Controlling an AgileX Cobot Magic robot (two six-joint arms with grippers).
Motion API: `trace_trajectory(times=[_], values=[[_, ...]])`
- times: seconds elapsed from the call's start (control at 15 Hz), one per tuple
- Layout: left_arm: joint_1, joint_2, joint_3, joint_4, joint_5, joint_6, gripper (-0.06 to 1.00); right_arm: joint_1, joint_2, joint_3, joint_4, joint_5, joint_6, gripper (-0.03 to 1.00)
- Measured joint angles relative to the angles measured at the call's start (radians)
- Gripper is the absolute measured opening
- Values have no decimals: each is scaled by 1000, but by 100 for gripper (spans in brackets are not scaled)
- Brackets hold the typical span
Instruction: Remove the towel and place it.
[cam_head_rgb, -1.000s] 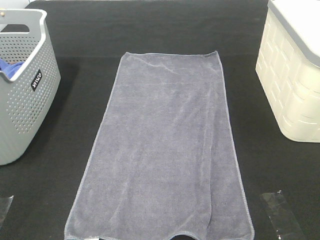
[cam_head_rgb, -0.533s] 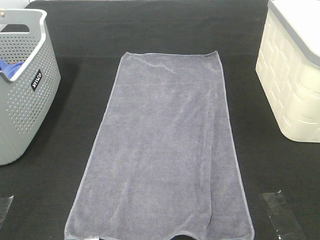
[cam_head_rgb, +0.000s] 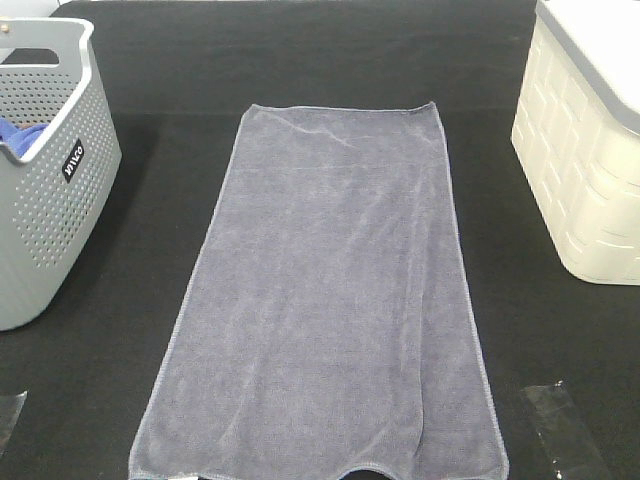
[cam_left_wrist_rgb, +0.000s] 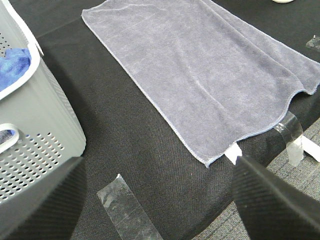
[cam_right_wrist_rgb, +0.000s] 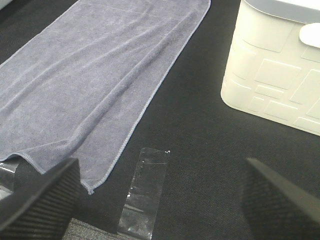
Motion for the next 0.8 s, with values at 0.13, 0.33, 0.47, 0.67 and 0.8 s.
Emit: trace_trajectory(times=[0.13, 0.33, 0.47, 0.67, 0.8], values=[[7, 0, 0, 0, 0, 0, 76, 0, 0, 0, 0, 0, 0, 81], [153, -15, 2, 0, -2, 0, 76, -84, 0, 0, 0, -4, 0, 81], [265, -35, 3, 1, -2, 0, 76, -150, 0, 0, 0, -4, 0, 80], [339, -36, 3, 1, -2, 0, 76, -161, -6, 0, 0, -5, 0, 80], [359, -36, 3, 2, -2, 0, 76, -161, -33, 0, 0, -6, 0, 80]])
